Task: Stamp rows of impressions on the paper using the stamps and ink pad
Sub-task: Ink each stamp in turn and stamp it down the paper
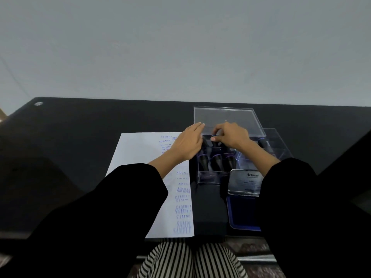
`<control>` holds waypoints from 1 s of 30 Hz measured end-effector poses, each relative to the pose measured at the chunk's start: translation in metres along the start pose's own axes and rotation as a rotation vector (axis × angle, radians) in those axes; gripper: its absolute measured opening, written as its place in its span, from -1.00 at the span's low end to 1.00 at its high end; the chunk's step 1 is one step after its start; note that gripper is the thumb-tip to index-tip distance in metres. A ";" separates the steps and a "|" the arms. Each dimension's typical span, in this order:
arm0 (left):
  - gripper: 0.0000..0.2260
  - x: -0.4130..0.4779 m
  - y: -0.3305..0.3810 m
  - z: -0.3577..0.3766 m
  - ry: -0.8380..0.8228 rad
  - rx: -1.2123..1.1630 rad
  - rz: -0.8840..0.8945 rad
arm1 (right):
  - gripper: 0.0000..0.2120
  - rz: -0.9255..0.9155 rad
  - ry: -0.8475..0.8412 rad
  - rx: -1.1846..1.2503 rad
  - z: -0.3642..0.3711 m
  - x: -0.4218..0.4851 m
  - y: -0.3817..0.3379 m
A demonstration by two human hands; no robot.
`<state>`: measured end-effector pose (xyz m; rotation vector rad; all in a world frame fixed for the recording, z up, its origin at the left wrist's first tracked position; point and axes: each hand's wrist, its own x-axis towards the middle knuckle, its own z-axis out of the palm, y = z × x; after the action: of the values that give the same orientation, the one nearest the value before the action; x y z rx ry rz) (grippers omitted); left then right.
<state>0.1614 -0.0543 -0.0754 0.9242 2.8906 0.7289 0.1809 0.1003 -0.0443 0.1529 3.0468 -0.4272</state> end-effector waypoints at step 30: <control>-0.58 -0.007 0.003 0.000 0.047 -0.061 -0.036 | -0.71 0.088 0.091 0.012 0.015 0.006 -0.033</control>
<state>0.1684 -0.0558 -0.0754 0.8583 2.8988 0.8428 0.1725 0.0646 -0.0505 0.3148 3.1110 -0.4451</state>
